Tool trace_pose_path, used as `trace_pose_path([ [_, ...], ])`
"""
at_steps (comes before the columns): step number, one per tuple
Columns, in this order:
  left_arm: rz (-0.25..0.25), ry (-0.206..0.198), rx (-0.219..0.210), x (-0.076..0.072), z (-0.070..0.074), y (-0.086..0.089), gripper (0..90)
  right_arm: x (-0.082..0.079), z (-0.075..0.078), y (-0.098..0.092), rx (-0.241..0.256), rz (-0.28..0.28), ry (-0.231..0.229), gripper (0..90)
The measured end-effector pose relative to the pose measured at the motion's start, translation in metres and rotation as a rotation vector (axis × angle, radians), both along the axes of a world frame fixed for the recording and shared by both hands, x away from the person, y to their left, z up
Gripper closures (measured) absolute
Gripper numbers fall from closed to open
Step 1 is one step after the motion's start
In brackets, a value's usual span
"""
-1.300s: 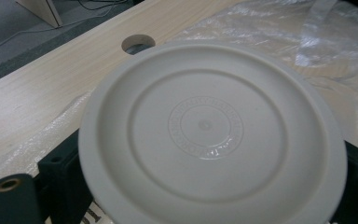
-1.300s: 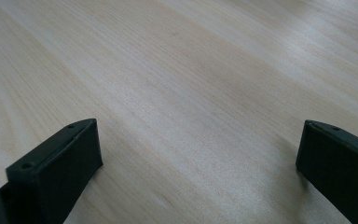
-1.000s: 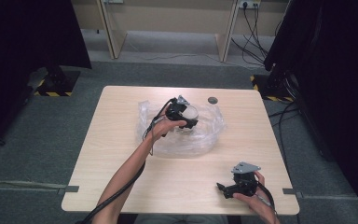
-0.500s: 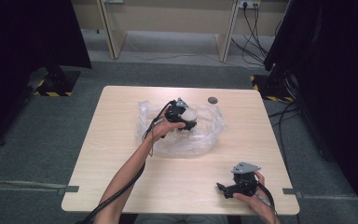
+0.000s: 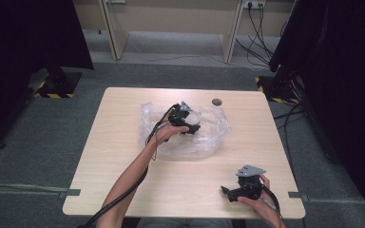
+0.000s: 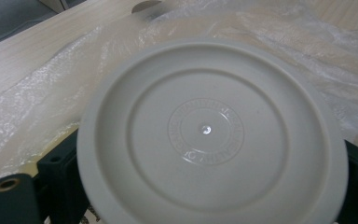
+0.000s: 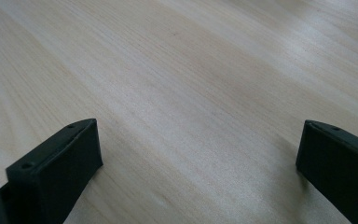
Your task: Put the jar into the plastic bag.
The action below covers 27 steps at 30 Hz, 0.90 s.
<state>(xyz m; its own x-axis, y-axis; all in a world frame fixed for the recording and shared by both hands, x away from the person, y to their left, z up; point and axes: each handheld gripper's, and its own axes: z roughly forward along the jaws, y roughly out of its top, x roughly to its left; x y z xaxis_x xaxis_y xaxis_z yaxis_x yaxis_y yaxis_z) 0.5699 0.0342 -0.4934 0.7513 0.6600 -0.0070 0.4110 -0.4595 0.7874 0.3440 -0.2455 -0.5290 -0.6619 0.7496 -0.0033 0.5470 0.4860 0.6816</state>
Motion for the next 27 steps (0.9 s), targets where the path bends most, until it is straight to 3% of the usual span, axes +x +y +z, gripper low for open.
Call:
trace_pose_path([
  [15,0.004,0.032,-0.025,-0.001,0.002,0.003,4.5,0.000,0.000,0.000,0.000,0.000,0.000,0.2],
  [27,-0.001,0.000,-0.031,-0.008,0.019,0.005,2.1,0.000,0.000,0.000,-0.001,0.000,-0.001,0.3],
])
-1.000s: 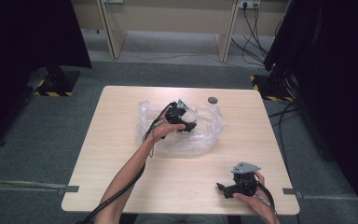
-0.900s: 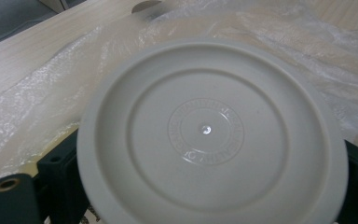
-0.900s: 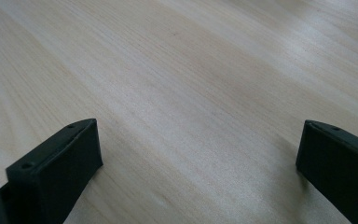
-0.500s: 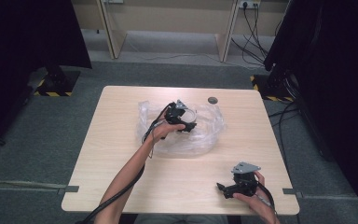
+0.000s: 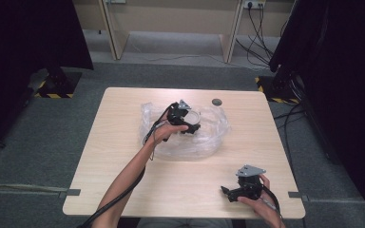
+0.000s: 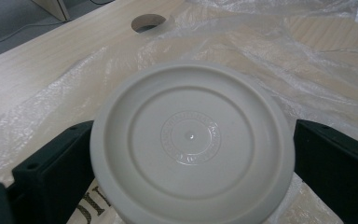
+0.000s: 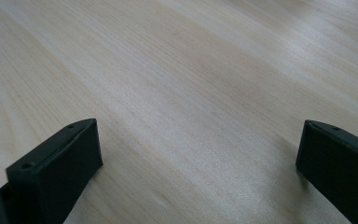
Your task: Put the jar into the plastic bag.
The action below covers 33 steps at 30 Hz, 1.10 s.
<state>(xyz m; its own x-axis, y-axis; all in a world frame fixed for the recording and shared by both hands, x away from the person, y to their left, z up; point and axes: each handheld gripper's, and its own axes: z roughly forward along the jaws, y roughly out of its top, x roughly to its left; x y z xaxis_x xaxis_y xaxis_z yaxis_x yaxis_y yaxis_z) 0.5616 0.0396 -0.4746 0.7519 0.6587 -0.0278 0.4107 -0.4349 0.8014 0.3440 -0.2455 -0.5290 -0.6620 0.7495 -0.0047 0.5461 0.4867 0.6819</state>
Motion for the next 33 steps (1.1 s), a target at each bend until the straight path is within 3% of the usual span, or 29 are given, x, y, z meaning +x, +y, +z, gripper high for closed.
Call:
trace_pose_path([
  [9,-0.003,-0.004,0.019,-0.006,0.009,0.003,2.1,0.000,0.000,0.000,0.001,-0.001,0.001,0.2],
  [24,0.017,-0.006,-0.015,-0.017,0.024,0.014,2.2,0.000,0.000,0.000,0.000,0.000,0.000,0.2],
  [33,0.002,-0.001,-0.023,-0.023,0.032,0.016,2.1,0.000,0.000,0.000,0.000,0.000,0.000,0.2],
])
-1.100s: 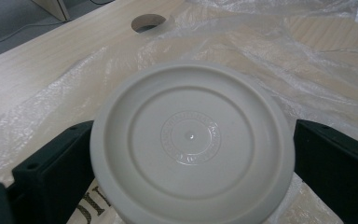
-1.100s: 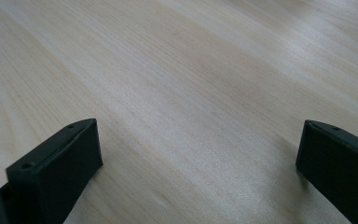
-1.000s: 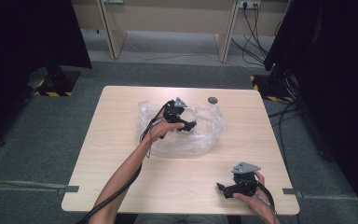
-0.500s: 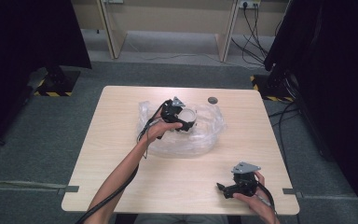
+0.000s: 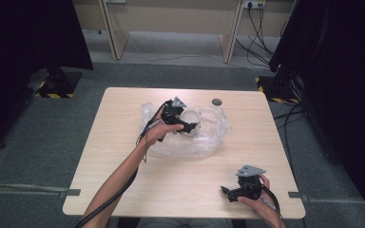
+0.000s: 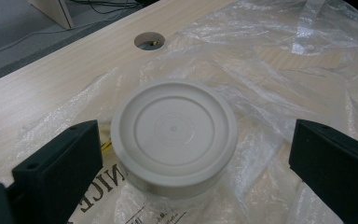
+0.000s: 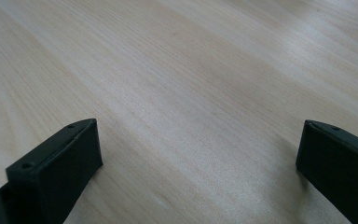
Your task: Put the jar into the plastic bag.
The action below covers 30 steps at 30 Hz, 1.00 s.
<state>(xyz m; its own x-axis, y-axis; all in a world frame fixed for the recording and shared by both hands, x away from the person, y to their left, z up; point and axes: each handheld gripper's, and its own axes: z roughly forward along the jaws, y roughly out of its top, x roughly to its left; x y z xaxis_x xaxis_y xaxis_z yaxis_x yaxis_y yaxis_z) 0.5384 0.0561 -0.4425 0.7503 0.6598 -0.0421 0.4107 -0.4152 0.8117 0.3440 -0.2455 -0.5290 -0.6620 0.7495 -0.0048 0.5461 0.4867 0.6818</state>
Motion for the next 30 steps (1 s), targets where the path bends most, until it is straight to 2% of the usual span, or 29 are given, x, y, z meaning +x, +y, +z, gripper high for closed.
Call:
trace_pose_path([
  [17,-0.022,0.003,0.005,-0.017,0.007,0.006,2.2,0.000,0.000,0.000,0.001,0.000,0.000,0.2],
  [30,-0.046,0.013,-0.022,-0.040,0.005,0.016,2.3,0.000,0.000,0.000,0.001,0.000,0.001,0.2],
])
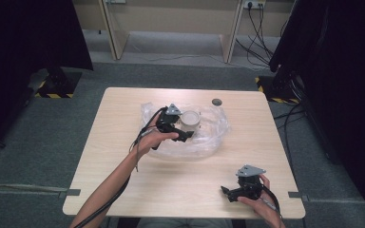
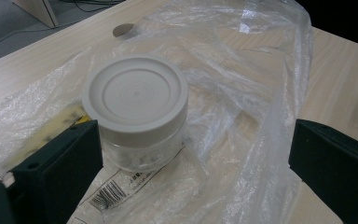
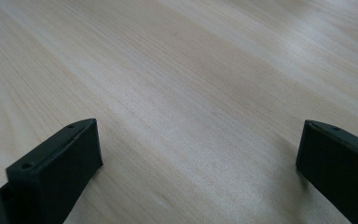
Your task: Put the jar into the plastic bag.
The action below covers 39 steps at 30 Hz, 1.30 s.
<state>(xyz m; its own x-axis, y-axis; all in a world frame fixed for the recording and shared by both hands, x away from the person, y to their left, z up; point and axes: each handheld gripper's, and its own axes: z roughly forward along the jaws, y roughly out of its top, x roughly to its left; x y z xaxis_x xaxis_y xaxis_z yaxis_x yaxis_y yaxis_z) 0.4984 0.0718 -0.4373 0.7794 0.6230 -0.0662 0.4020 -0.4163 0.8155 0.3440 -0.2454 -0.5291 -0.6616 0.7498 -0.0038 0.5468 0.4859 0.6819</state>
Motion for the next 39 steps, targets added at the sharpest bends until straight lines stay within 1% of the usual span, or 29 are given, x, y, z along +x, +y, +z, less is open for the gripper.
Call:
trace_pose_path([
  [5,-0.008,-0.002,-0.043,-0.013,-0.001,0.005,2.3,0.000,0.000,0.000,0.000,0.000,0.000,0.2],
  [8,-0.016,-0.006,-0.044,-0.021,-0.004,0.007,2.3,0.000,0.000,0.000,0.000,-0.001,0.001,0.2],
  [11,-0.021,-0.005,-0.055,-0.028,-0.007,0.009,2.3,0.000,0.000,0.000,0.001,-0.001,0.001,0.2],
  [18,-0.025,-0.017,-0.075,-0.045,-0.016,0.017,2.2,0.000,0.000,0.000,0.001,-0.002,0.002,0.2],
  [21,-0.023,-0.020,-0.088,-0.050,-0.019,0.020,2.2,0.000,0.000,0.000,0.000,-0.001,0.001,0.2],
  [24,-0.025,-0.025,-0.087,-0.054,-0.021,0.022,2.2,0.000,0.000,0.000,0.001,-0.002,0.002,0.2],
  [28,-0.028,-0.027,-0.103,-0.059,-0.023,0.024,2.2,0.000,0.000,0.000,0.001,-0.002,0.001,0.2],
  [31,-0.033,-0.030,-0.101,-0.062,-0.026,0.024,2.2,0.000,0.000,0.000,0.000,-0.002,0.002,0.2],
  [39,-0.045,-0.019,-0.121,-0.072,-0.036,0.025,2.2,0.000,0.000,0.000,0.001,-0.002,0.002,0.2],
])
